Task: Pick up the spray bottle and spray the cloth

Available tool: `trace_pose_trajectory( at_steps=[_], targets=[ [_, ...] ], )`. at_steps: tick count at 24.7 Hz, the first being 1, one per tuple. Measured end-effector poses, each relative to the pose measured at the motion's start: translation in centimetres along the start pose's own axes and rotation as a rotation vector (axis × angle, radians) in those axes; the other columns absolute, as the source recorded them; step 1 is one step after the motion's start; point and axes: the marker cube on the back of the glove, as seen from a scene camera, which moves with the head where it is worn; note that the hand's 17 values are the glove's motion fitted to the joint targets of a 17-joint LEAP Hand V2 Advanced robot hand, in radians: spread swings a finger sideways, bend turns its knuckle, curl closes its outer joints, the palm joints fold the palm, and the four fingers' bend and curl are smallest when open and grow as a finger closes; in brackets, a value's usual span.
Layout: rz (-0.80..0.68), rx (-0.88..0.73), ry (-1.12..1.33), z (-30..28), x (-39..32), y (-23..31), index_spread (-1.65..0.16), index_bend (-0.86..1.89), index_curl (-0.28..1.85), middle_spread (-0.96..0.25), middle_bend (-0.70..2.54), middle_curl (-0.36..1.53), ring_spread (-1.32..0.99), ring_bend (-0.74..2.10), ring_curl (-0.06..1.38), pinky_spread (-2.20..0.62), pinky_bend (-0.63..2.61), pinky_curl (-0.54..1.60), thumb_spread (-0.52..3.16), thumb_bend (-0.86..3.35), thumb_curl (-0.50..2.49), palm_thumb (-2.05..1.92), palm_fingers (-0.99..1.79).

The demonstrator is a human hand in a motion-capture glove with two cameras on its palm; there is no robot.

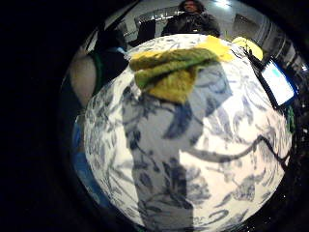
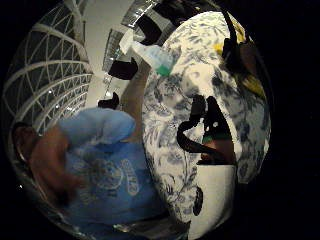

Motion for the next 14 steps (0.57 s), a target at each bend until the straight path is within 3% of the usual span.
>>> trace_pose_trajectory(
  at_steps=[7, 14],
  targets=[
    [0.083, -0.027, 0.106, -2.1, 2.6, 7.3, -0.26, 0.17, 0.37, -0.04, 0.27, 0.45, -0.03, 0.51, 0.38, 0.17, 0.13, 0.21, 0.99, -0.02, 0.60, 0.91, 0.82],
    [0.097, -0.042, 0.121, -2.5, 3.0, 9.5, -0.27, 0.17, 0.38, -0.04, 0.26, 0.44, -0.02, 0.49, 0.37, 0.20, 0.13, 0.20, 1.02, -0.02, 0.59, 0.91, 0.79]
  ],
)
